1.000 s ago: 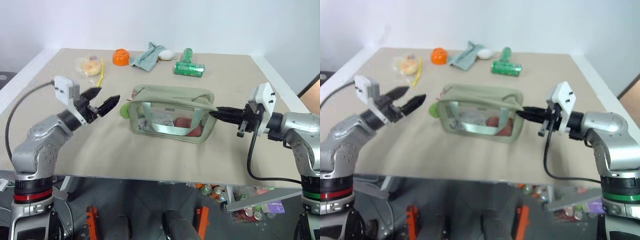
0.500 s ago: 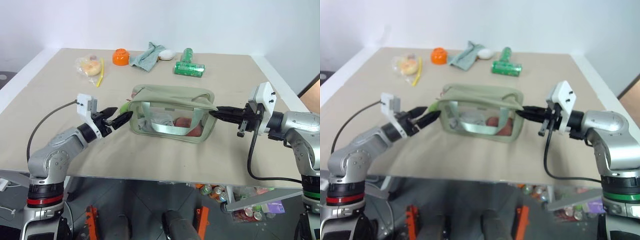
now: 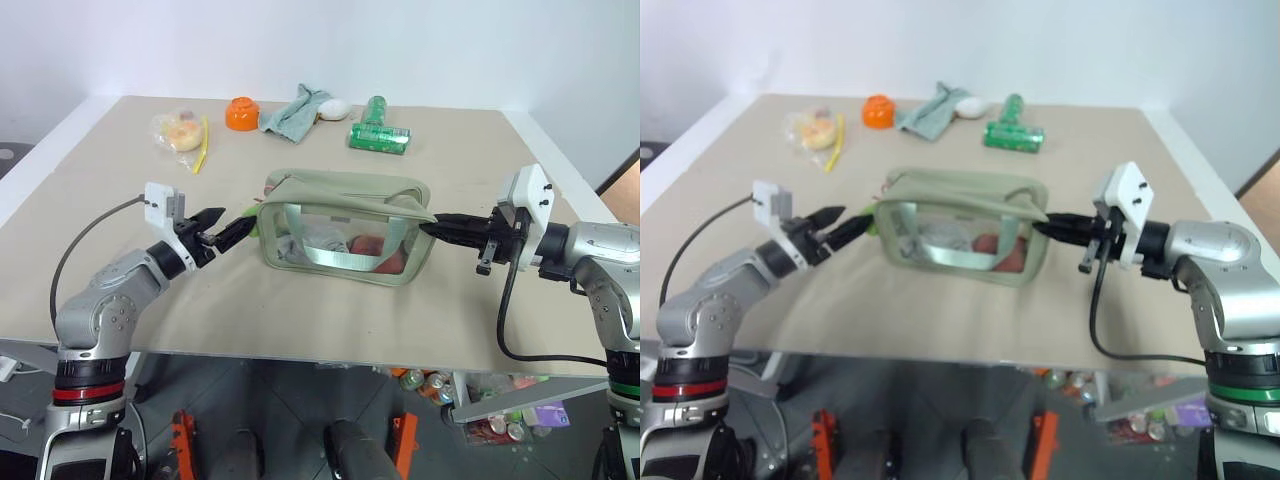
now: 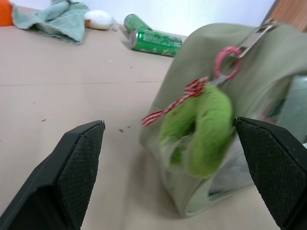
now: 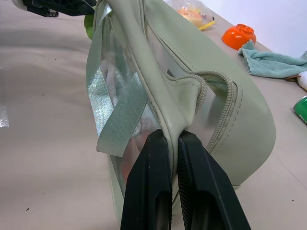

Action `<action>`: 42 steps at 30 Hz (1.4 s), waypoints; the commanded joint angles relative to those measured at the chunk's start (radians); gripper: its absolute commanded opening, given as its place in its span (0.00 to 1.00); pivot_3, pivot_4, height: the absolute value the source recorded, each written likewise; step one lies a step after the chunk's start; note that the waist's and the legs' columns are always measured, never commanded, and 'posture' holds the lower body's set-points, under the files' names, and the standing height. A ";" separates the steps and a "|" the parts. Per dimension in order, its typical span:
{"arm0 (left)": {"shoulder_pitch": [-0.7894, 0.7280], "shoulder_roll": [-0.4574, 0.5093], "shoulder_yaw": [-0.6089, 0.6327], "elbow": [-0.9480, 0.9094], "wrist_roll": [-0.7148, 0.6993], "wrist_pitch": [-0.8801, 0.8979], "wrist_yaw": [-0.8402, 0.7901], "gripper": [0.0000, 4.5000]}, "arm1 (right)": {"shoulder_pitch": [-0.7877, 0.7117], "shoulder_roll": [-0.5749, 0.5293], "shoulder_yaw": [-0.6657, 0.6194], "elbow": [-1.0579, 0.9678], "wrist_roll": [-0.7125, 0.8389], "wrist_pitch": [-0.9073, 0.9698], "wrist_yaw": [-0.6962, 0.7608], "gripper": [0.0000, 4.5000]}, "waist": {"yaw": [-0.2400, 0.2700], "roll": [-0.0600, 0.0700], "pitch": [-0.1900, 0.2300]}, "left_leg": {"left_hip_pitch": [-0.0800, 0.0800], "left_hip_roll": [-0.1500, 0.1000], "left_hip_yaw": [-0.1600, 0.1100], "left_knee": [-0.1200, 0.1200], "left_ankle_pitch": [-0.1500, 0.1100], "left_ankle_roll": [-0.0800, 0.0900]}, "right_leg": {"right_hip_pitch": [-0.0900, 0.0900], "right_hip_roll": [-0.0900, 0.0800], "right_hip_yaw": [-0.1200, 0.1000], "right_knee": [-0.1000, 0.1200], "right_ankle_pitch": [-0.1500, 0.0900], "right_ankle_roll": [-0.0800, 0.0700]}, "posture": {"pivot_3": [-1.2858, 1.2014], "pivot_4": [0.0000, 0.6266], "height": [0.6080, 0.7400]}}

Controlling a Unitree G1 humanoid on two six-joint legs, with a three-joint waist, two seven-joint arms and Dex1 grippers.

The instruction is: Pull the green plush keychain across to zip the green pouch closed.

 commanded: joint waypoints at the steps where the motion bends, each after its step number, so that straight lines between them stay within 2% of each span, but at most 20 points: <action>1: -0.022 0.010 0.003 -0.003 0.022 -0.041 -0.023 1.00 | -0.005 -0.018 -0.020 -0.024 0.014 -0.006 0.000 0.03 | 0.000 0.000 0.000 | 0.000 0.000 0.000 0.000 0.000 0.000 | 0.000 0.000 0.000 0.000 0.000 0.000 | 0.52 0.24 1.00; 2: -0.023 0.009 0.002 0.001 0.025 -0.045 -0.026 0.88 | -0.005 -0.019 -0.020 -0.022 0.013 -0.006 -0.001 0.02 | 0.000 0.000 0.000 | 0.000 0.000 0.000 0.000 0.000 0.000 | 0.000 0.000 0.000 0.000 0.000 0.000 | 0.52 0.24 1.00; 4: -0.029 0.009 0.001 0.013 0.032 -0.054 -0.034 0.75 | -0.002 -0.021 -0.020 -0.020 0.010 -0.007 0.000 0.02 | 0.000 0.000 0.000 | 0.000 0.000 0.000 0.000 0.000 0.000 | 0.000 0.000 0.000 0.000 0.000 0.000 | 0.52 0.24 1.00; 11: -0.059 0.003 -0.036 0.061 0.078 -0.092 -0.082 0.20 | -0.006 -0.020 -0.016 -0.018 0.008 -0.004 -0.002 0.02 | 0.000 0.000 0.000 | 0.000 0.000 0.000 0.000 0.000 0.000 | 0.000 0.000 0.000 0.000 0.000 0.000 | 0.52 0.24 1.00; 14: -0.069 0.003 -0.064 0.074 0.110 -0.128 -0.118 0.01 | -0.009 -0.022 -0.013 -0.014 0.003 -0.007 0.000 0.02 | 0.000 0.000 0.000 | 0.000 0.000 0.000 0.000 0.000 0.000 | 0.000 0.000 0.000 0.000 0.000 0.000 | 0.52 0.24 1.00; 20: -0.077 -0.003 -0.051 0.073 0.128 -0.169 -0.133 0.01 | -0.011 -0.022 -0.012 -0.013 0.002 -0.006 0.000 0.02 | 0.000 0.000 0.000 | 0.000 0.000 0.000 0.000 0.000 0.000 | 0.000 0.000 0.000 0.000 0.000 0.000 | 0.52 0.24 1.00; 27: -0.185 -0.014 0.017 0.039 0.091 -0.219 -0.091 0.01 | -0.017 -0.023 -0.011 -0.007 0.001 -0.008 0.001 0.02 | 0.001 -0.001 0.000 | 0.000 0.000 0.000 0.000 0.000 0.000 | 0.000 0.000 0.000 0.000 0.000 0.000 | 0.52 0.24 1.00; 30: -0.252 -0.031 -0.014 0.025 0.085 -0.205 -0.094 0.01 | -0.019 -0.025 -0.011 -0.003 0.000 -0.010 0.001 0.02 | 0.002 -0.001 0.000 | -0.001 0.000 0.000 0.000 0.000 0.000 | 0.000 -0.001 0.000 -0.001 0.000 0.000 | 0.52 0.24 1.00; 32: -0.288 -0.039 -0.079 0.002 0.096 -0.204 -0.146 0.01 | -0.016 -0.026 -0.013 -0.001 -0.001 -0.012 -0.001 0.02 | 0.002 -0.001 0.000 | -0.001 -0.001 0.000 0.000 0.000 0.000 | 0.000 -0.001 0.000 -0.002 0.000 0.000 | 0.52 0.24 1.00; 36: -0.308 -0.030 -0.196 -0.005 0.155 -0.226 -0.240 0.01 | -0.013 -0.024 -0.014 -0.003 -0.003 -0.014 -0.007 0.02 | 0.000 0.000 0.000 | -0.001 -0.001 0.000 -0.001 0.000 -0.001 | 0.000 -0.001 0.000 -0.002 0.000 0.001 | 0.52 0.24 1.00; 42: -0.333 -0.011 -0.271 0.065 0.250 -0.285 -0.298 0.01 | -0.001 -0.025 -0.021 -0.012 0.000 -0.013 -0.018 0.02 | 0.001 0.000 0.000 | -0.001 0.000 -0.001 -0.002 0.000 -0.001 | 0.000 0.000 0.000 -0.002 0.000 0.001 | 0.52 0.24 1.00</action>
